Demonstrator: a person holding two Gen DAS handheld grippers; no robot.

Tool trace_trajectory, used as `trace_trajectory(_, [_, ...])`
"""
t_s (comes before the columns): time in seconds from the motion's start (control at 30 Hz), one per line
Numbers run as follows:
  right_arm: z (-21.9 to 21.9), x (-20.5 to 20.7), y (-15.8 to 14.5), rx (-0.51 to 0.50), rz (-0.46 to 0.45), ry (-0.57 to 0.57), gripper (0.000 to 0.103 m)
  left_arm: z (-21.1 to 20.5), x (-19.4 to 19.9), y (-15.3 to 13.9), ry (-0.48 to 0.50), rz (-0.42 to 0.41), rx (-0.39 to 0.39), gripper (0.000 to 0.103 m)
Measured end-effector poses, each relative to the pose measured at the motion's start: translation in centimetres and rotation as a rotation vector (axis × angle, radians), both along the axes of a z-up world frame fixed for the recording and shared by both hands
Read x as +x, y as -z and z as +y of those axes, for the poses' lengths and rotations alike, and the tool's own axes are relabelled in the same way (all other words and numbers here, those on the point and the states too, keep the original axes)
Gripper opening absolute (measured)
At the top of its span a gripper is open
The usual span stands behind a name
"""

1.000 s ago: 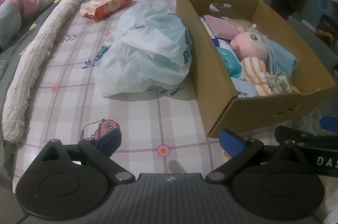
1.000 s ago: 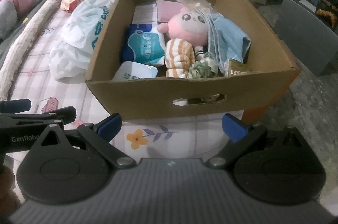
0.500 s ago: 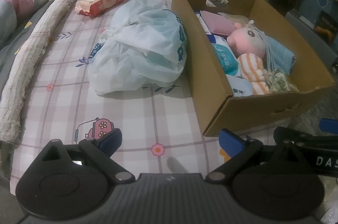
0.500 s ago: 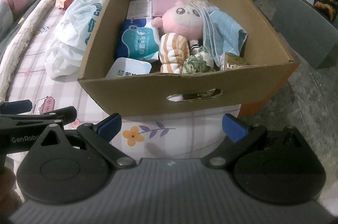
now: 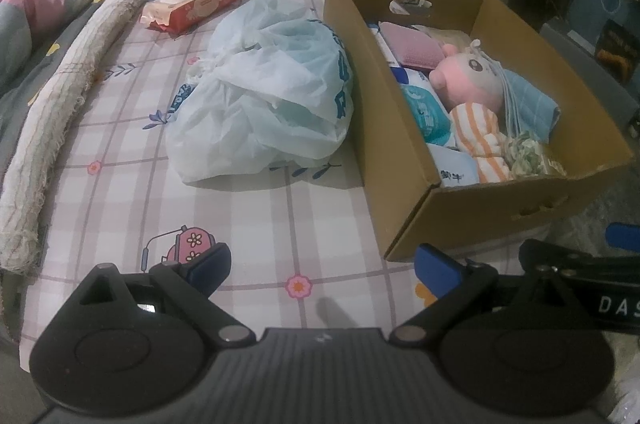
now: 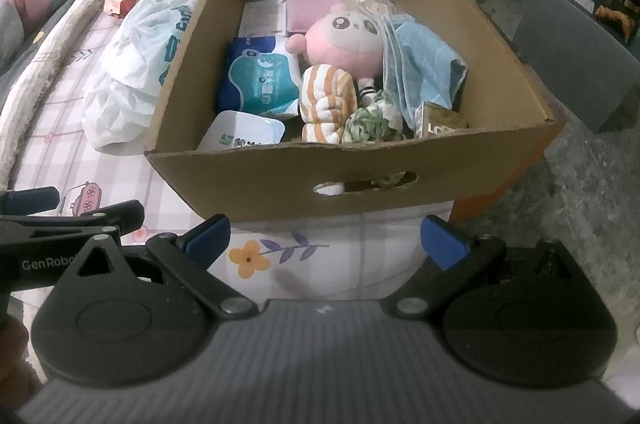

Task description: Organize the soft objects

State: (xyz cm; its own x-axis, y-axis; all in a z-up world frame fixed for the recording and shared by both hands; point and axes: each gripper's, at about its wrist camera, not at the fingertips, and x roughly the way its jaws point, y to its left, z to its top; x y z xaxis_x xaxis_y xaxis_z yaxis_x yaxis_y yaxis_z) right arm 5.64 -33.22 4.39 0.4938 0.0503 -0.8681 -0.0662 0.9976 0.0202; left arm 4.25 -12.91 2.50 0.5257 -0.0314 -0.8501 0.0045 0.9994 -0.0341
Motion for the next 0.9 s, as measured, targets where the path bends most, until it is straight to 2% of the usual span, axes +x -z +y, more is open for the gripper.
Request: trace_trajectory(0.9, [0.31,0.56,-0.53,-0.004,-0.010,-0.009,0.102,0.36,0.13,-0.53,-0.012,-0.016,-0.001,0.099])
